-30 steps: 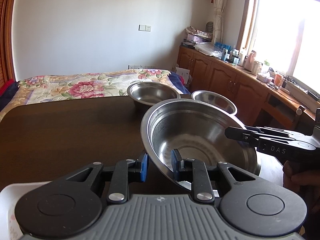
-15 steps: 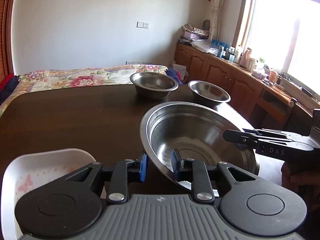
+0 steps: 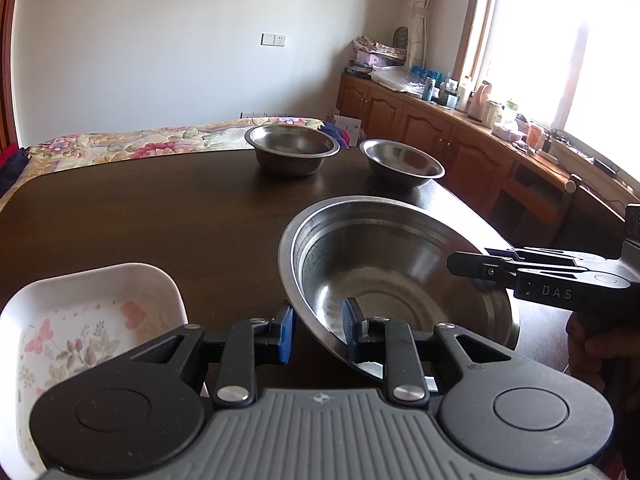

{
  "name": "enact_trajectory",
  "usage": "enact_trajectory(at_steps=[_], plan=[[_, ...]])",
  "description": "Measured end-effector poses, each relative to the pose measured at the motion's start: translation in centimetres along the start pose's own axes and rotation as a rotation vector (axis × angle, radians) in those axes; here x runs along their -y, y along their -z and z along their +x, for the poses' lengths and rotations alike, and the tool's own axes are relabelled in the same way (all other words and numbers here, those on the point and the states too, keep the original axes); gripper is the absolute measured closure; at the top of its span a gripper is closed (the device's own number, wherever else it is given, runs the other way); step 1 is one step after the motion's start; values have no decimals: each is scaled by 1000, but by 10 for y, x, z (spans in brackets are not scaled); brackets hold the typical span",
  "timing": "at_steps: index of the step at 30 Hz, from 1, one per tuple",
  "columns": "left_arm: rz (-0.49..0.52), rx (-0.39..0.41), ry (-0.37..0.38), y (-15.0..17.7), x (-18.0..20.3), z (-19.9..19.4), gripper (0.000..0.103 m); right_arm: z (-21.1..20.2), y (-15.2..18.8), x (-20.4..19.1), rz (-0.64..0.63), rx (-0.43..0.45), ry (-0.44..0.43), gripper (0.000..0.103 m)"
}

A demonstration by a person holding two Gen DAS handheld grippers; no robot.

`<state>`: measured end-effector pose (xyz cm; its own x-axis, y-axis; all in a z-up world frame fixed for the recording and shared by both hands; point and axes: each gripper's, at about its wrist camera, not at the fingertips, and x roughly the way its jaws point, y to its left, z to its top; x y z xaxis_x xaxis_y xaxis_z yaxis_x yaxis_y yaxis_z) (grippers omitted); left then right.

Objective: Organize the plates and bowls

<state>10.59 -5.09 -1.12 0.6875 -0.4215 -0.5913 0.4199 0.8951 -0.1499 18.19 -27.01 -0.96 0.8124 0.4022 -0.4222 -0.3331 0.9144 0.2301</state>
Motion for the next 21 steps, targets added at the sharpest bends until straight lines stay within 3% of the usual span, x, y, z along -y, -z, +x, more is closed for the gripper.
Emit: enact_trajectory(at_steps=[21], plan=[[-1, -12, 3, 4, -5, -5, 74, -1, 2, -8, -23, -31, -27, 74]])
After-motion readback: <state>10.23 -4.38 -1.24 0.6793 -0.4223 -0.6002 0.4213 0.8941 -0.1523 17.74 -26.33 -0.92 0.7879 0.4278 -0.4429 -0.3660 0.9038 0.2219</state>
